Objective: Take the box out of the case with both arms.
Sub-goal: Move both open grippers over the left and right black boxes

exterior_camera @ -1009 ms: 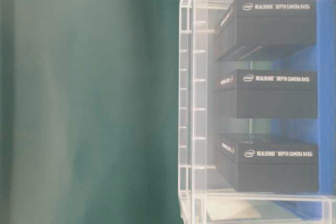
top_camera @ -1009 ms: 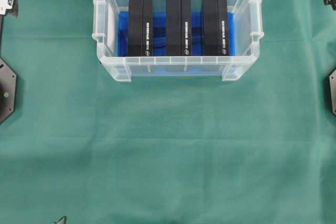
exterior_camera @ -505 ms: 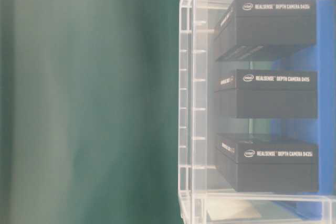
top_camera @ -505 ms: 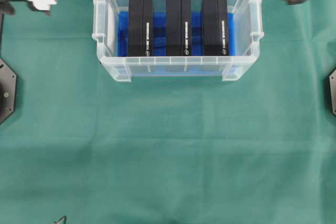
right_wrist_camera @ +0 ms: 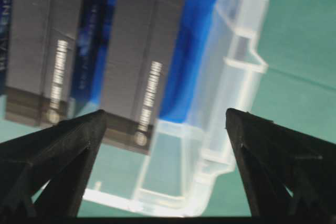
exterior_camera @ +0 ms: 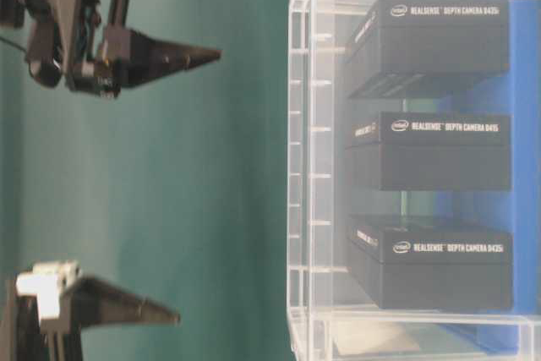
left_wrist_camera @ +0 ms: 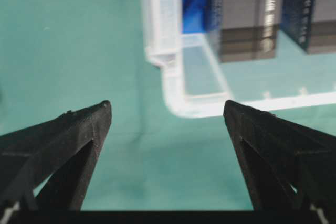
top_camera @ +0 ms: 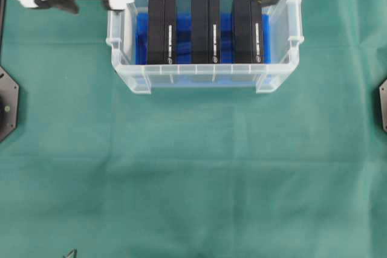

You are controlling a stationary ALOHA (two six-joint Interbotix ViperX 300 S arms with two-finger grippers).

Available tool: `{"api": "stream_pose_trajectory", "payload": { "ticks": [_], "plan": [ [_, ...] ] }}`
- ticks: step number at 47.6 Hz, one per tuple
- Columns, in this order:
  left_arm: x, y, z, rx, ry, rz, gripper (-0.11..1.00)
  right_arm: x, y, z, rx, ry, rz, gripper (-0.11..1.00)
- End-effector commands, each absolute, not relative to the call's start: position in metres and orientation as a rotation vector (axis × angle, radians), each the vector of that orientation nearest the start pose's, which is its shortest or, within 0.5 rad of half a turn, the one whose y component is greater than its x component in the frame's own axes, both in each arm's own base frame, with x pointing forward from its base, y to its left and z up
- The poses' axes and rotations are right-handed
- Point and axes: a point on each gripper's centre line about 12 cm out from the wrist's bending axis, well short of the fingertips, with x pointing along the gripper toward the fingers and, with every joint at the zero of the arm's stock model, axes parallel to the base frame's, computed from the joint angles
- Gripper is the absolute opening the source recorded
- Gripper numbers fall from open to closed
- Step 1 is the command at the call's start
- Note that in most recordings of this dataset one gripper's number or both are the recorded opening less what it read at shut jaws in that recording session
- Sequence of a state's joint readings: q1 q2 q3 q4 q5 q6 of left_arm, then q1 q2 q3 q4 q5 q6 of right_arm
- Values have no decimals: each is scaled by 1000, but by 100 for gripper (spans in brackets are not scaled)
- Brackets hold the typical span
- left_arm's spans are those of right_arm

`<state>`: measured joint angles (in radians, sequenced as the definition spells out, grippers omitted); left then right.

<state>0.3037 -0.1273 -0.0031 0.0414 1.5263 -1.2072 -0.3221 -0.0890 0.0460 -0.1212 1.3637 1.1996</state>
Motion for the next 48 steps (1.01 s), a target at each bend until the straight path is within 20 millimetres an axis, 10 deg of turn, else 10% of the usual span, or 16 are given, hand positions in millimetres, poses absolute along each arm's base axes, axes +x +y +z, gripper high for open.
{"api": "stream_pose_trajectory", "payload": {
  "ticks": [1, 48],
  "plan": [
    [335, 107, 364, -1159, 1026, 1075, 91, 344, -127, 346, 1118, 904, -1083, 97],
    [393, 123, 352, -1138, 1021, 1056, 91, 364, -128, 334, 1129, 912, -1062, 97]
  ]
}}
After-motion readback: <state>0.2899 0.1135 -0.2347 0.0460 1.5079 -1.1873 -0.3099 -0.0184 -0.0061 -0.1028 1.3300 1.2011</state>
